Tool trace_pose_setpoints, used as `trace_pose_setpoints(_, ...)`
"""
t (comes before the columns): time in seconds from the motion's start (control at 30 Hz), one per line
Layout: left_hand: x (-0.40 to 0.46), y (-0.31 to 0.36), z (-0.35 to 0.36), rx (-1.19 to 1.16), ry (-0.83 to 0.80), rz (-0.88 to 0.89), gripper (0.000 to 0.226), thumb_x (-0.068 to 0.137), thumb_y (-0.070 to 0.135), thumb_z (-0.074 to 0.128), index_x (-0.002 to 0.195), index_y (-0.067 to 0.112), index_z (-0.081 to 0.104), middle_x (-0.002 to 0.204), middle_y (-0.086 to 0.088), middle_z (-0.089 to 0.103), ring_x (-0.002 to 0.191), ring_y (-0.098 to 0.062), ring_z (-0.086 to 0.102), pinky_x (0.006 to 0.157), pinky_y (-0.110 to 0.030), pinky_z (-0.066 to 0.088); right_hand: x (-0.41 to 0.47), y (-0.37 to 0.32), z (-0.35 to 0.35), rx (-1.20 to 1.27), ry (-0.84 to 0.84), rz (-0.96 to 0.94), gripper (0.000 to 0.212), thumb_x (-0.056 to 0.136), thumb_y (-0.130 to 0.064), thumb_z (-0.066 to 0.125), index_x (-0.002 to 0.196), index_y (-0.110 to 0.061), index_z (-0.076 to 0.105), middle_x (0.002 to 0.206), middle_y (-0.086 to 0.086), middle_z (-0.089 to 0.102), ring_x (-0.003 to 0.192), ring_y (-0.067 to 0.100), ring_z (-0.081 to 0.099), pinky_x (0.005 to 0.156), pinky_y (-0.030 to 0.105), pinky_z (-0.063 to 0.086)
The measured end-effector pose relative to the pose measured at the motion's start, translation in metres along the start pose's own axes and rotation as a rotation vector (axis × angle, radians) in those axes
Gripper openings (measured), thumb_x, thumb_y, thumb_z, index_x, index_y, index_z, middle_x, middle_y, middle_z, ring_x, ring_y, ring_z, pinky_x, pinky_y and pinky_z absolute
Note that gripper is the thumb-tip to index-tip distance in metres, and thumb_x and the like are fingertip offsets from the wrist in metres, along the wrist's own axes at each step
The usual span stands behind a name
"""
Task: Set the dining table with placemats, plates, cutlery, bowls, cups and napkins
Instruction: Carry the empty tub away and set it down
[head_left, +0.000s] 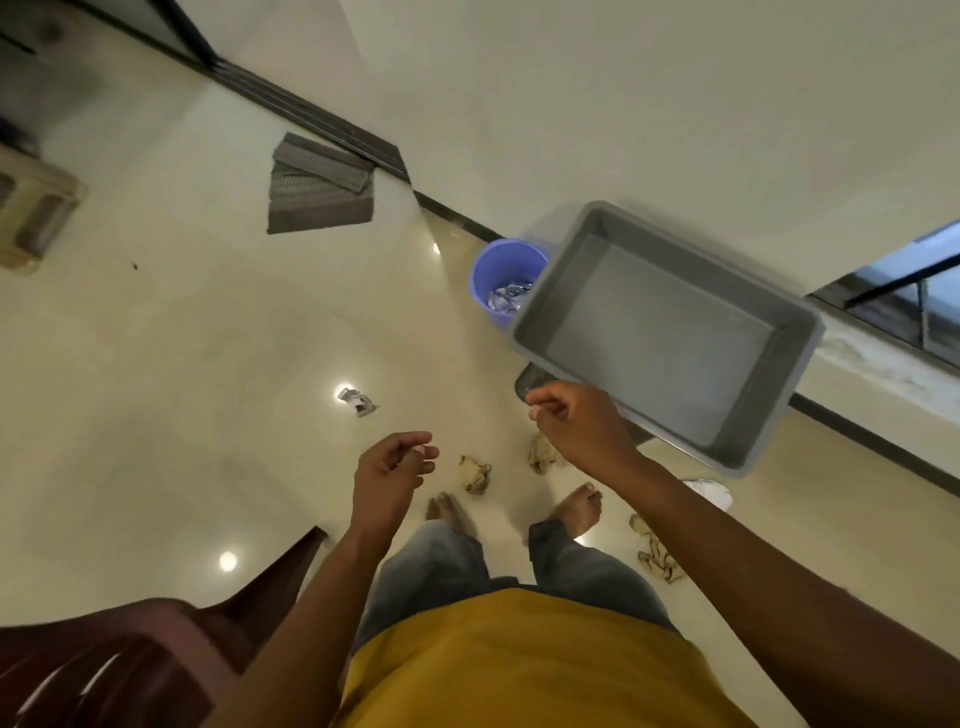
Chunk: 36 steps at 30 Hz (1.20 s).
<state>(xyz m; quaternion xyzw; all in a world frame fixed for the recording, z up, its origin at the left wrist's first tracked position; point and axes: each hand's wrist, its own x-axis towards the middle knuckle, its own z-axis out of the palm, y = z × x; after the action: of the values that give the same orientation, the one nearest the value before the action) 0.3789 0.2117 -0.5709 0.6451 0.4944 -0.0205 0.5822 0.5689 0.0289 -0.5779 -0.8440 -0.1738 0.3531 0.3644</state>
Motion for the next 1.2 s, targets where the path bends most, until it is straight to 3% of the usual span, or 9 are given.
trace_pose_setpoints(0.23,0.06,-0.011,-0.083,-0.091,0.09,-0.057,0.018,0.102,0.014,0.062,0.105,0.024,0.076,0.099,-0.002,0.08,0.097,-0.023,0.075,0.084,-0.034,0.061,0.057,-0.062,0.066,-0.093,-0.039,-0.021,0.02,0.093,-0.019,0.065,0.11,-0.024,0.076,0.102,-0.01,0.074,0.088,0.005,0.067,0.087,0.029,0.055)
trace_pose_setpoints(0.37,0.106,-0.017,-0.136,-0.005,-0.009,-0.075,0.017,0.103,0.015,0.061,0.103,0.024,0.076,0.092,0.003,0.08,0.088,-0.019,0.076,0.086,-0.038,0.063,0.088,-0.098,0.111,-0.107,-0.033,0.025,0.019,0.093,-0.022,0.067,0.11,-0.025,0.075,0.096,-0.013,0.073,0.087,0.004,0.068,0.088,0.034,0.058)
trace_pose_setpoints(0.47,0.144,-0.019,-0.179,0.074,-0.083,-0.094,0.018,0.102,0.013,0.06,0.102,0.023,0.075,0.099,0.0,0.079,0.089,-0.016,0.075,0.089,-0.036,0.062,0.115,-0.128,0.153,-0.111,-0.039,0.051,0.019,0.093,-0.023,0.066,0.11,-0.026,0.075,0.093,-0.015,0.072,0.087,0.004,0.068,0.089,0.034,0.058)
trace_pose_setpoints(0.7,0.232,-0.045,-0.222,0.014,-0.047,-0.218,0.02,0.101,0.013,0.059,0.107,0.018,0.077,0.09,0.003,0.08,0.083,-0.014,0.076,0.087,-0.035,0.061,0.187,-0.152,0.245,-0.194,-0.154,0.025,0.016,0.092,-0.025,0.069,0.106,-0.028,0.075,0.096,-0.014,0.074,0.086,0.009,0.069,0.087,0.032,0.057)
trace_pose_setpoints(0.83,0.278,-0.097,-0.212,-0.168,0.036,-0.375,0.021,0.101,0.012,0.057,0.103,0.018,0.077,0.09,0.001,0.08,0.086,-0.019,0.077,0.088,-0.039,0.062,0.248,-0.125,0.313,-0.294,-0.242,0.028,0.018,0.091,-0.024,0.068,0.105,-0.03,0.075,0.103,-0.012,0.076,0.093,0.01,0.069,0.087,0.027,0.054)
trace_pose_setpoints(0.93,0.305,-0.149,-0.191,-0.303,0.081,-0.487,0.024,0.103,0.008,0.053,0.105,0.014,0.076,0.096,-0.005,0.08,0.089,-0.022,0.077,0.084,-0.035,0.062,0.3,-0.085,0.368,-0.374,-0.307,-0.009,0.018,0.092,-0.022,0.067,0.107,-0.026,0.075,0.105,-0.007,0.075,0.094,0.012,0.069,0.079,0.022,0.048)
trace_pose_setpoints(1.1,0.366,-0.255,-0.16,-0.42,0.191,-0.662,0.022,0.104,0.008,0.053,0.112,0.014,0.073,0.101,-0.006,0.079,0.091,-0.021,0.076,0.085,-0.033,0.063,0.387,-0.003,0.469,-0.5,-0.444,-0.055,0.017,0.092,-0.02,0.066,0.105,-0.022,0.076,0.107,-0.002,0.076,0.096,0.018,0.069,0.088,0.033,0.056)
trace_pose_setpoints(1.2,0.403,-0.307,-0.149,-0.488,0.213,-0.72,0.025,0.103,0.007,0.052,0.117,0.01,0.072,0.102,-0.007,0.078,0.088,-0.019,0.077,0.085,-0.033,0.063,0.429,0.039,0.517,-0.576,-0.501,-0.094,0.015,0.089,-0.019,0.066,0.1,-0.021,0.076,0.103,-0.001,0.076,0.095,0.02,0.07,0.086,0.035,0.056)
